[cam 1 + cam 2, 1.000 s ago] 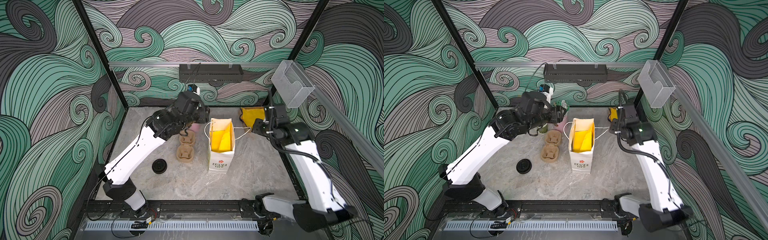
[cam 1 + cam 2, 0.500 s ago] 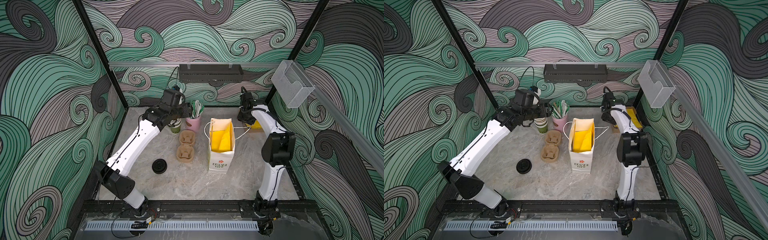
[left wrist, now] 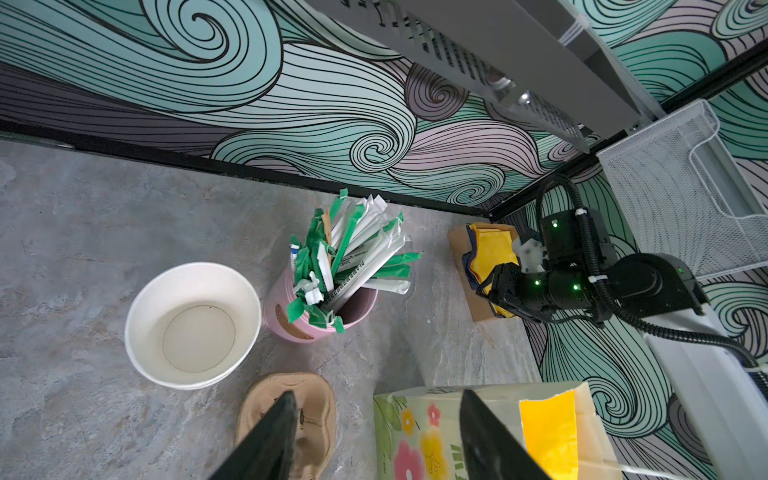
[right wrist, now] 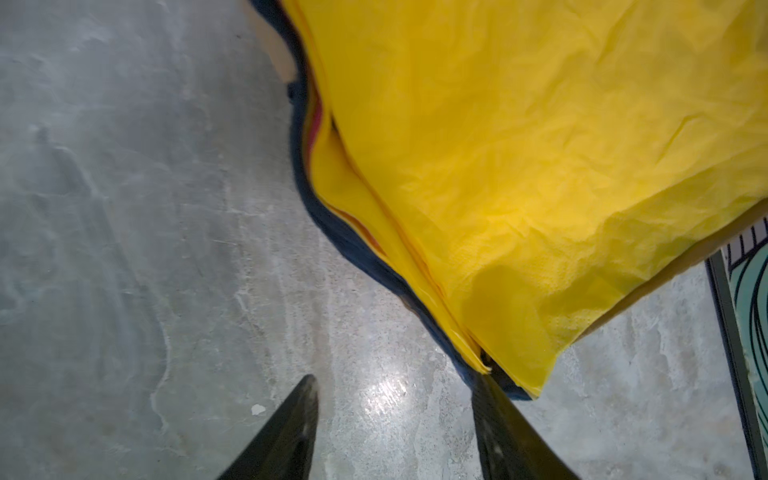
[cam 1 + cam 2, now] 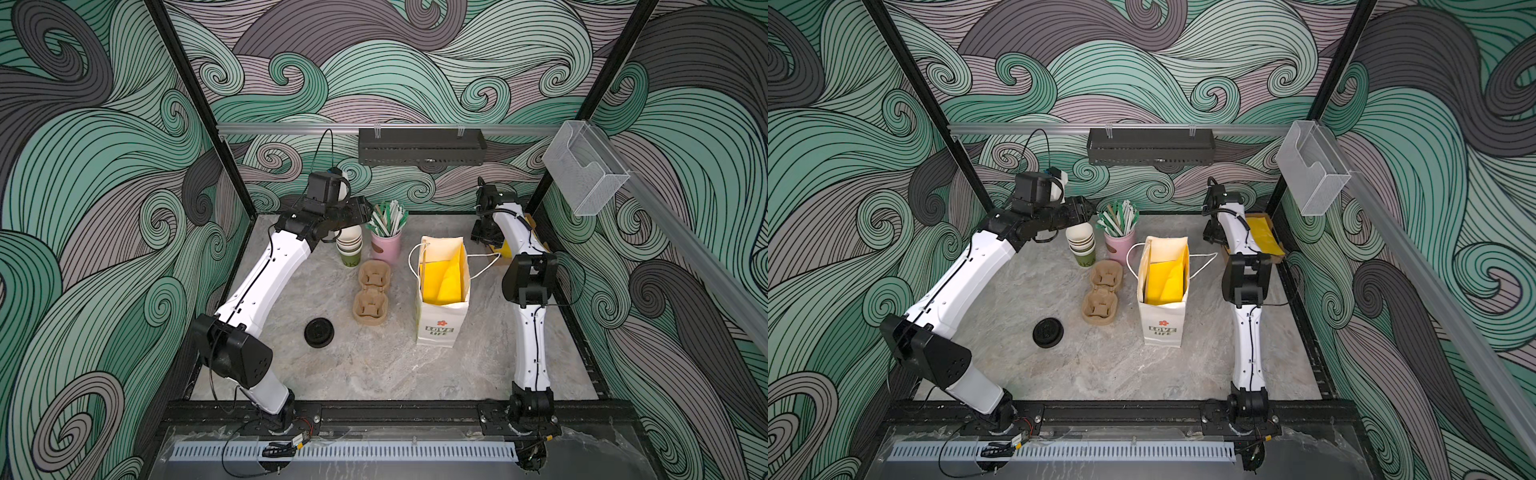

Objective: Pack the takeout coffee
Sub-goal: 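Release the napkin and draw the left gripper back while right moves to the napkin box, then lower the right gripper onto the yellow napkin stack and pinch the top napkin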

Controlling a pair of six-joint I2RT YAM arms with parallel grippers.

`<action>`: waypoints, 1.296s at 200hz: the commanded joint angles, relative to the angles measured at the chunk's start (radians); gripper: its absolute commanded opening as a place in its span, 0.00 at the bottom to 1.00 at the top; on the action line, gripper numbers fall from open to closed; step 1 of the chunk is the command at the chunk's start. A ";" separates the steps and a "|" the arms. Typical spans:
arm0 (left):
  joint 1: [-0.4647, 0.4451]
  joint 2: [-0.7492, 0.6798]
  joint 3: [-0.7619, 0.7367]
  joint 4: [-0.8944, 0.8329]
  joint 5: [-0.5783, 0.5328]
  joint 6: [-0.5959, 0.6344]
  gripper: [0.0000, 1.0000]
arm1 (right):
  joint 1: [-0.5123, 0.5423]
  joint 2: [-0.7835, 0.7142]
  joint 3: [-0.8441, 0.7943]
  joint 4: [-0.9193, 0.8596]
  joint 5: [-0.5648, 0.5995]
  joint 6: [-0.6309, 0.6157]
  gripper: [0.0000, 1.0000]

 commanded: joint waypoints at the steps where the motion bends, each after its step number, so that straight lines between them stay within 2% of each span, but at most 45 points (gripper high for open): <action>1: 0.017 0.015 -0.003 0.026 0.034 -0.019 0.63 | -0.007 0.008 -0.002 -0.071 -0.010 0.042 0.62; 56: 0.041 0.032 -0.008 0.029 0.045 -0.028 0.62 | 0.016 0.031 -0.029 -0.082 -0.179 0.003 0.60; 95: 0.052 0.025 -0.024 0.029 0.045 -0.029 0.62 | 0.062 -0.009 -0.098 -0.083 -0.267 -0.025 0.58; 117: 0.056 0.013 -0.029 0.031 0.047 -0.023 0.62 | 0.073 -0.050 -0.095 -0.083 -0.223 -0.031 0.58; 131: 0.056 0.006 -0.037 0.032 0.048 -0.021 0.62 | 0.055 -0.067 -0.077 -0.084 -0.151 -0.018 0.58; 143: 0.057 -0.003 -0.052 0.036 0.048 -0.022 0.62 | 0.030 -0.081 -0.080 -0.082 -0.068 0.027 0.59; 194: 0.056 -0.032 -0.089 0.055 0.041 -0.030 0.62 | -0.007 -0.061 -0.031 -0.003 0.103 0.228 0.62; 222: 0.057 -0.054 -0.113 0.059 0.026 -0.035 0.62 | -0.035 -0.019 0.000 0.008 0.100 0.308 0.62; 259: 0.058 -0.080 -0.154 0.071 0.001 -0.044 0.62 | -0.035 -0.008 -0.040 0.043 0.051 0.356 0.62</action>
